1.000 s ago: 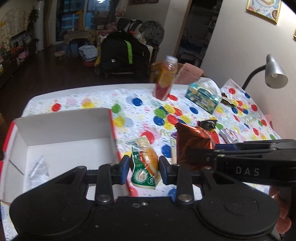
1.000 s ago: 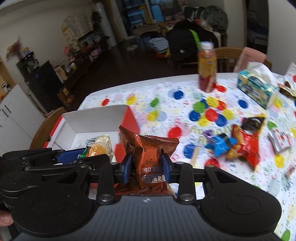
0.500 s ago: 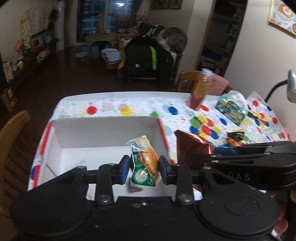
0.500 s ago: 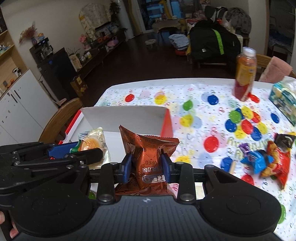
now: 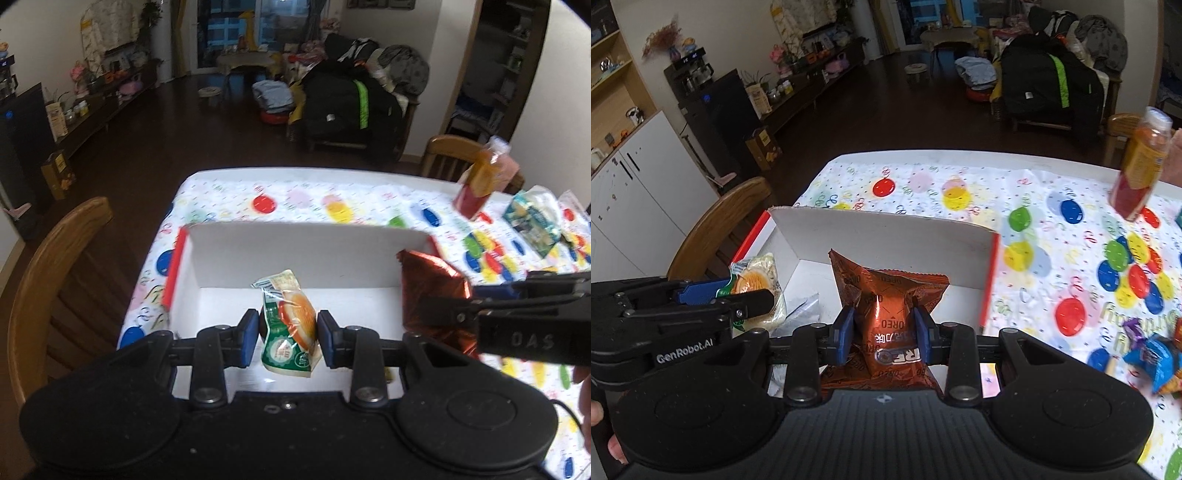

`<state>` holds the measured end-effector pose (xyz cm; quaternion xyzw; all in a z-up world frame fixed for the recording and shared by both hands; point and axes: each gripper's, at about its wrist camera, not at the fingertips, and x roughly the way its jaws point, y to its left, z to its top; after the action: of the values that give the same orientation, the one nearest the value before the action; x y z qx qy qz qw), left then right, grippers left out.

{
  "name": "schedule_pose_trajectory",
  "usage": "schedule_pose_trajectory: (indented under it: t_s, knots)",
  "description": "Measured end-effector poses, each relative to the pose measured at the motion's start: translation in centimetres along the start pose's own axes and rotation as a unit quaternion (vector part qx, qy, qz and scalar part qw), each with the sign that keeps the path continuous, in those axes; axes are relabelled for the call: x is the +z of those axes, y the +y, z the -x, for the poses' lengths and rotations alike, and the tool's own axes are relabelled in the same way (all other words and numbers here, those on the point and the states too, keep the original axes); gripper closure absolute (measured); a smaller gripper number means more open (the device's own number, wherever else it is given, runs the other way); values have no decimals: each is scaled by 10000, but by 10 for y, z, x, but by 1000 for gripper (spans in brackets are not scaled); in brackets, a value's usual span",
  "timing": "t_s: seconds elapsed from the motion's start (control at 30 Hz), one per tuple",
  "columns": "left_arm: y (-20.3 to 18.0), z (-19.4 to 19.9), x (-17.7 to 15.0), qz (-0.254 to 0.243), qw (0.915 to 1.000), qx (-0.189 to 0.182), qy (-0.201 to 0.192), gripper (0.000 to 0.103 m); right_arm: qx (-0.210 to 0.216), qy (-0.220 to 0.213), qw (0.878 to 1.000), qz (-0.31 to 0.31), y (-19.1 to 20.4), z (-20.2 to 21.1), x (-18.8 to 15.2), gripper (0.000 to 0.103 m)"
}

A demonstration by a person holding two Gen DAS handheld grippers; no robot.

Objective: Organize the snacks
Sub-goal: 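Carry the bun and Oreo bag over the cardboard box with both tools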

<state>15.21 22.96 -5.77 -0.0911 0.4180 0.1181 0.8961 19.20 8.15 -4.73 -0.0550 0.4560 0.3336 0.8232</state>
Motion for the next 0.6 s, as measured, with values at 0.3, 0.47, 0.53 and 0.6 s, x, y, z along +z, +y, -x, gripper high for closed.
schedule_pose_trajectory:
  t_s: [0.3, 0.47, 0.53, 0.6]
  knots:
    - [24, -34, -7, 1, 9993, 214, 292, 71, -76, 237, 9996, 158, 10, -44, 9, 69]
    - [27, -47, -8, -52, 9989, 256, 392, 71, -93, 361, 9990, 264, 14, -64, 9, 70]
    - [29, -54, -8, -61, 9987, 266, 434, 71, -130, 414, 9986, 312, 15, -71, 8, 69]
    - [28, -59, -9, -84, 9985, 271, 478, 71, -143, 464, 9982, 343, 15, -77, 6, 69]
